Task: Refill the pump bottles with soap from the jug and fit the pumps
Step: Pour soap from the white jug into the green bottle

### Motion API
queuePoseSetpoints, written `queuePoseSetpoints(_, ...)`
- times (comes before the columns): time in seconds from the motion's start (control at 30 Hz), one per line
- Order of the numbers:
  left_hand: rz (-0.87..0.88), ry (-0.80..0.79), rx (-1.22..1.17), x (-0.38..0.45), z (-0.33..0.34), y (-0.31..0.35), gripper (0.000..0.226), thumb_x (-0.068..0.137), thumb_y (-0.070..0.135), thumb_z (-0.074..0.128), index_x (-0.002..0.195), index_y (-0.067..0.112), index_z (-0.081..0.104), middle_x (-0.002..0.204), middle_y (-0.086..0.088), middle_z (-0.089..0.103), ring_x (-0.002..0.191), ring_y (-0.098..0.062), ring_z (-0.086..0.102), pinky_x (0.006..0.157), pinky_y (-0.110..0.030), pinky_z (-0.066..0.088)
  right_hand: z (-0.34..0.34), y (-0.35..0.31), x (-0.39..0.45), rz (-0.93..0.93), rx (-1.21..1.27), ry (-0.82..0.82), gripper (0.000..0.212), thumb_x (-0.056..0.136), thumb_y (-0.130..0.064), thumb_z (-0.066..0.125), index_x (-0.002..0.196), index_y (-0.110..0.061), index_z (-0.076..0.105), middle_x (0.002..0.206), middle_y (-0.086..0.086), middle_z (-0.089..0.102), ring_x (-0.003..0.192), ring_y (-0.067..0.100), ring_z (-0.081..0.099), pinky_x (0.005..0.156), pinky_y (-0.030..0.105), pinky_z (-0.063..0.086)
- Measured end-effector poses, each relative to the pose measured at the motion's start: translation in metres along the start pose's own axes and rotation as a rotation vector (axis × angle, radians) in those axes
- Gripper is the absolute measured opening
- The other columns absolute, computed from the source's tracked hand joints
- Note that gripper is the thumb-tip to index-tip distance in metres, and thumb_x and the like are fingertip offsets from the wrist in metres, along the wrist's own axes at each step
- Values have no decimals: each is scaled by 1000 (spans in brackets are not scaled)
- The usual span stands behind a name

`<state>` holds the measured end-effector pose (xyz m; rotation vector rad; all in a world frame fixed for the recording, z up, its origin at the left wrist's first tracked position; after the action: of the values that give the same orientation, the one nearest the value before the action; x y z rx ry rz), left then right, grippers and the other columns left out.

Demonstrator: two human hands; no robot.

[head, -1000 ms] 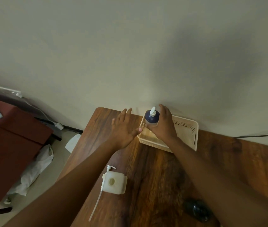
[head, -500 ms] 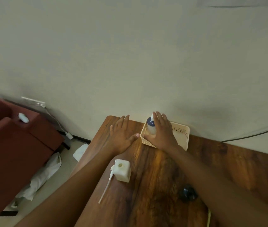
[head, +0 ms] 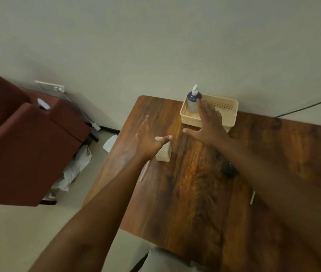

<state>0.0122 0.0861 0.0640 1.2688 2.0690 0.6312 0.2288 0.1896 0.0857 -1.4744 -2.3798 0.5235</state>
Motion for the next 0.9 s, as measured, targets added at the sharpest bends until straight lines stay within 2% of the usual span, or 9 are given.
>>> queuePoseSetpoints(0.03,-64,-92,-23,-4,17,-31,128,68,80,75,165,23,12,170,-6,22,157,-28,21,127,-51,16,20,2,-17,31,-7,-34,114,81,-72,66,161,-27,-2,171,2,2,158,28,2,123,62,12)
queuePoseSetpoints(0.1,-92,-107,-139,-9,38,-57,133,62,74,84,163,19,19,165,-7,33,152,-27,32,125,-45,23,23,8,-33,26,-7,-30,113,80,-71,66,161,-26,1,171,2,4,157,28,4,122,62,14)
queuePoseSetpoints(0.2,-126,-41,-344,-11,45,-64,119,72,44,92,162,20,18,143,8,43,138,-16,44,106,-25,34,10,6,-31,33,1,-29,111,82,-69,68,161,-26,2,171,2,6,157,28,7,123,61,16)
queuePoseSetpoints(0.3,-121,-25,-455,-9,58,-76,108,68,41,95,153,25,29,129,14,51,121,-10,56,91,-20,46,11,7,-37,59,-3,-56,110,83,-66,69,161,-25,3,171,3,7,157,28,7,123,60,17)
queuePoseSetpoints(0.37,-115,-26,-494,0,67,-82,91,66,35,97,136,27,40,121,14,58,111,-8,60,78,-16,53,13,14,-41,71,10,-61,109,84,-65,69,161,-24,4,171,3,7,157,28,6,123,59,17)
queuePoseSetpoints(0.5,-115,-71,-571,11,79,-88,97,52,45,101,133,26,51,125,4,65,117,-18,64,91,-41,62,15,22,-44,110,39,-57,108,84,-64,70,161,-25,5,170,2,10,157,27,10,123,58,19)
queuePoseSetpoints(0.63,-125,-71,-528,14,82,-95,87,63,24,99,136,20,51,126,1,65,115,-17,65,86,-35,64,14,32,-47,152,71,-48,109,82,-63,72,161,-26,7,169,2,13,155,27,16,122,58,24)
queuePoseSetpoints(0.77,-98,-68,-493,17,84,-94,79,69,19,96,135,18,53,124,0,67,113,-18,67,78,-27,63,4,46,-54,201,109,-34,109,83,-62,73,161,-26,7,169,0,13,154,26,17,123,54,22)
queuePoseSetpoints(0.9,-42,-57,-464,14,86,-78,82,65,29,96,134,22,51,126,2,66,115,-16,66,85,-33,63,-12,69,-67,306,144,-24,112,81,-63,75,162,-27,6,170,-1,12,155,25,17,123,52,23)
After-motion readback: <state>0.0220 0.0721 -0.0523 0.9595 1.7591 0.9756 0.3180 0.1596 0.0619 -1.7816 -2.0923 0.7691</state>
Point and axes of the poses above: each hand's wrist, its own x-axis towards the middle knuckle, its own z-axis out of the palm, y = z × x, the point moved 4 cm from there along x, towards the middle knuckle
